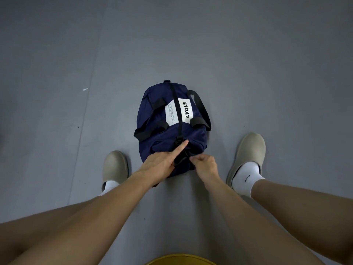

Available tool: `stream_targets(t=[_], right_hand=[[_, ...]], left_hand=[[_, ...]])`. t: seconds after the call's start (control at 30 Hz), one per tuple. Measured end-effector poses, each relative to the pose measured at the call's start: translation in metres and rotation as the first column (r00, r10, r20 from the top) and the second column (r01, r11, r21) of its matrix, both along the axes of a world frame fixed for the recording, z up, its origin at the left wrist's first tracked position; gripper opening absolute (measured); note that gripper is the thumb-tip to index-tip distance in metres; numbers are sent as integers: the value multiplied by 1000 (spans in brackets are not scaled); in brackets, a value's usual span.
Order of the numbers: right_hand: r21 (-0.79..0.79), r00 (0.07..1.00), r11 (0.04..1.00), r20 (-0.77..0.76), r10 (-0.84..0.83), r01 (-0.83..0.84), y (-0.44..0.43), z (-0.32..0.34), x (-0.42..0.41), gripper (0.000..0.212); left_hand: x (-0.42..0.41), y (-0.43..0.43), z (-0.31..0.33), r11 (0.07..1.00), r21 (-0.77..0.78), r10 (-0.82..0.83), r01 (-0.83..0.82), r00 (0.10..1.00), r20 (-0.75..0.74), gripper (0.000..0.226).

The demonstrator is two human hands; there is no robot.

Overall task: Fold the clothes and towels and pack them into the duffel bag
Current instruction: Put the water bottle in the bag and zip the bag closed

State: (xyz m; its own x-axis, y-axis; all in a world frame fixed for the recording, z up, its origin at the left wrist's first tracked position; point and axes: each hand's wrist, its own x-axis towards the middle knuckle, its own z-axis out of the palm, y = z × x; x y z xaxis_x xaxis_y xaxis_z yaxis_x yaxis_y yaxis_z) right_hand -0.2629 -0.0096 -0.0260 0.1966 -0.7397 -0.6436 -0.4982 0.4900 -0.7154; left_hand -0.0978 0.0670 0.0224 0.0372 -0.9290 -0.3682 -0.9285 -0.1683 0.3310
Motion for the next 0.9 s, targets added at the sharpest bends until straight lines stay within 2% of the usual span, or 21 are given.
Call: stream_targets(t=[0.1,0.3,0.4,0.57,0.77,0.9], right_hand=[[-34,1000,999,-25,9,-10,2,8,-10,20],[-56,1000,998,-6,-25,25,3,12,-27,16],[-74,999,997,32,-17,19,3,9,-31,13],[-65,987,997,156,48,-38,4,1,-36,13],[-146,974,970,90,207,-193,5,-21,-32,45],[-218,997,974,32,67,-58,8,-13,-35,31]], left_hand=[[-10,-11,2,998,-34,47,-48,999,-20,93],[-34,-19,-11,976,-120,175,-183,982,-72,47],[-43,-24,-17,970,-63,227,-236,965,-130,34],[-43,-33,-22,959,-10,277,-282,948,-158,28],[-46,-38,-21,941,-47,320,-334,929,-184,24],[-52,-38,-21,903,-59,406,-427,888,-216,21]])
